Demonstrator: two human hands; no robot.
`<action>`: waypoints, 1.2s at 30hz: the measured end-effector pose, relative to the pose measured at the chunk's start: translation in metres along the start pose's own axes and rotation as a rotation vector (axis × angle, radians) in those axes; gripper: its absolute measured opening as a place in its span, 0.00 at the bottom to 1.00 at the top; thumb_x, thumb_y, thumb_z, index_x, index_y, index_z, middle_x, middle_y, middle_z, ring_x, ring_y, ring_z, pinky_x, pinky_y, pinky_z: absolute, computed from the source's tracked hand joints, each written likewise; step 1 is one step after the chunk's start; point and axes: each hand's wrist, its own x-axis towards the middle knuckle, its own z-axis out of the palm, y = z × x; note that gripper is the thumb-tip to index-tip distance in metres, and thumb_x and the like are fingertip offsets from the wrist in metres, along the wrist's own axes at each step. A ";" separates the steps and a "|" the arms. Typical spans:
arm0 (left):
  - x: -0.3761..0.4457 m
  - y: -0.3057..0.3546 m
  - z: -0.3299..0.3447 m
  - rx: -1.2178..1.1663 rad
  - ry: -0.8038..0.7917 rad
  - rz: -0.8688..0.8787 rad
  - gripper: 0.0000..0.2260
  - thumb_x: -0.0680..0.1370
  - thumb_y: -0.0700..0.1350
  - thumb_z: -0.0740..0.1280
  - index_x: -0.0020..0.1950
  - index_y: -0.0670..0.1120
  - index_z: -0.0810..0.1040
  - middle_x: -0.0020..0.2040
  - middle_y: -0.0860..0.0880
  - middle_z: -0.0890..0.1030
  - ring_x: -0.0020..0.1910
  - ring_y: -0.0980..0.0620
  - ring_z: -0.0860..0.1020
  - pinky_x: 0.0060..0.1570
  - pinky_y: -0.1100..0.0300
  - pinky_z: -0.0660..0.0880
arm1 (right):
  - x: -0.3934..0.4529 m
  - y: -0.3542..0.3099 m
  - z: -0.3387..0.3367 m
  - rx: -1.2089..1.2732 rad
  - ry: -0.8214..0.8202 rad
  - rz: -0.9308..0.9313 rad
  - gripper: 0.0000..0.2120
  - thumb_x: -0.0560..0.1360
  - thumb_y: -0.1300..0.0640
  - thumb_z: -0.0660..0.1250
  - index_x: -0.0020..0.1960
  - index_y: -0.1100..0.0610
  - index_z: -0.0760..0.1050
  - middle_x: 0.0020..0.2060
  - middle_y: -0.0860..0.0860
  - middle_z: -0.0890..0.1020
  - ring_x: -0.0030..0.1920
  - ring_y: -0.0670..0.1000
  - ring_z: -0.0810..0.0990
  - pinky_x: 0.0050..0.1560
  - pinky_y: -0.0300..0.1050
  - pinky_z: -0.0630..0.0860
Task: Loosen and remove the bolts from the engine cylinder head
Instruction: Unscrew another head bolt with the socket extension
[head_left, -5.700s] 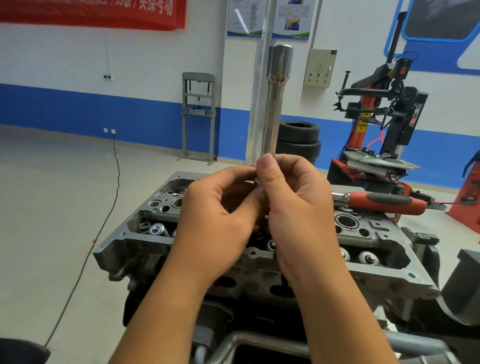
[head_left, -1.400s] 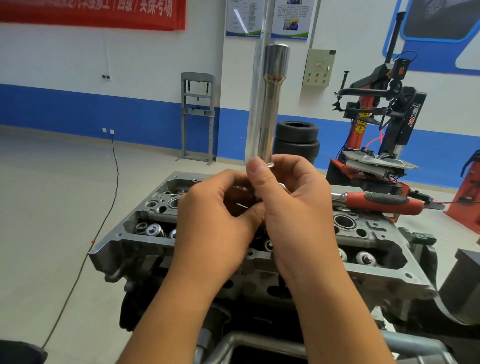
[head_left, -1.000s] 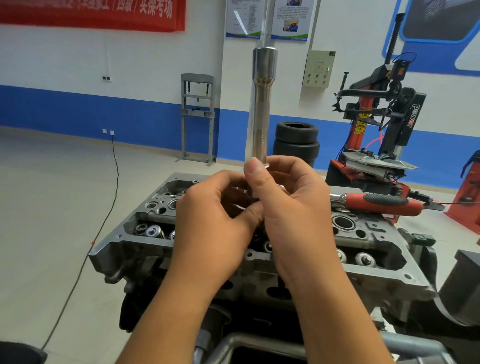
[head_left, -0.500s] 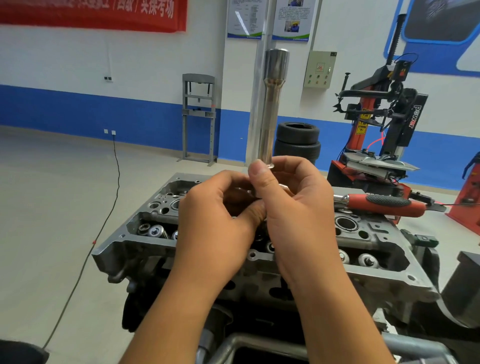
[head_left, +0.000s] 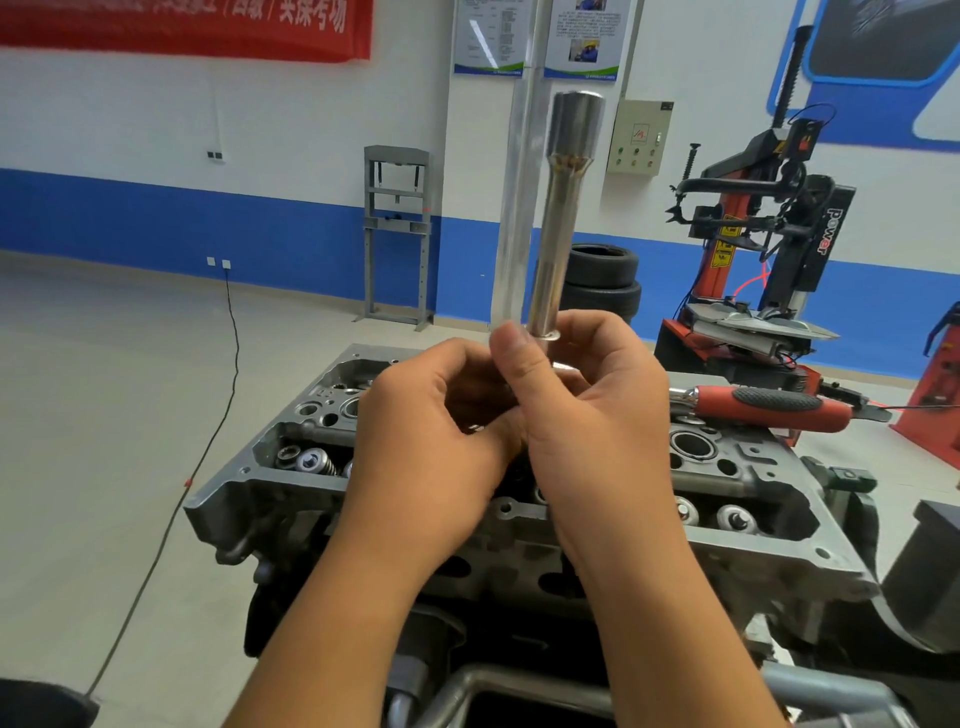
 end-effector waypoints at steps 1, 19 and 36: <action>0.000 0.002 -0.002 -0.006 -0.049 0.006 0.14 0.77 0.38 0.75 0.55 0.58 0.85 0.47 0.60 0.88 0.48 0.60 0.86 0.45 0.64 0.83 | 0.000 0.000 0.000 -0.005 0.000 -0.011 0.06 0.77 0.53 0.76 0.49 0.53 0.80 0.42 0.51 0.86 0.42 0.51 0.87 0.44 0.52 0.85; 0.000 0.005 0.001 0.130 -0.097 0.002 0.12 0.83 0.40 0.67 0.60 0.54 0.85 0.49 0.58 0.87 0.51 0.59 0.85 0.50 0.58 0.83 | 0.004 0.002 0.001 -0.033 -0.031 -0.014 0.08 0.83 0.51 0.67 0.47 0.52 0.81 0.36 0.45 0.83 0.35 0.42 0.80 0.37 0.38 0.76; 0.000 0.004 0.000 0.143 -0.091 -0.009 0.12 0.83 0.39 0.67 0.59 0.53 0.85 0.48 0.54 0.87 0.49 0.52 0.85 0.50 0.46 0.83 | 0.004 0.003 0.001 -0.060 -0.029 -0.011 0.09 0.84 0.50 0.66 0.47 0.52 0.80 0.34 0.43 0.81 0.34 0.41 0.79 0.37 0.40 0.75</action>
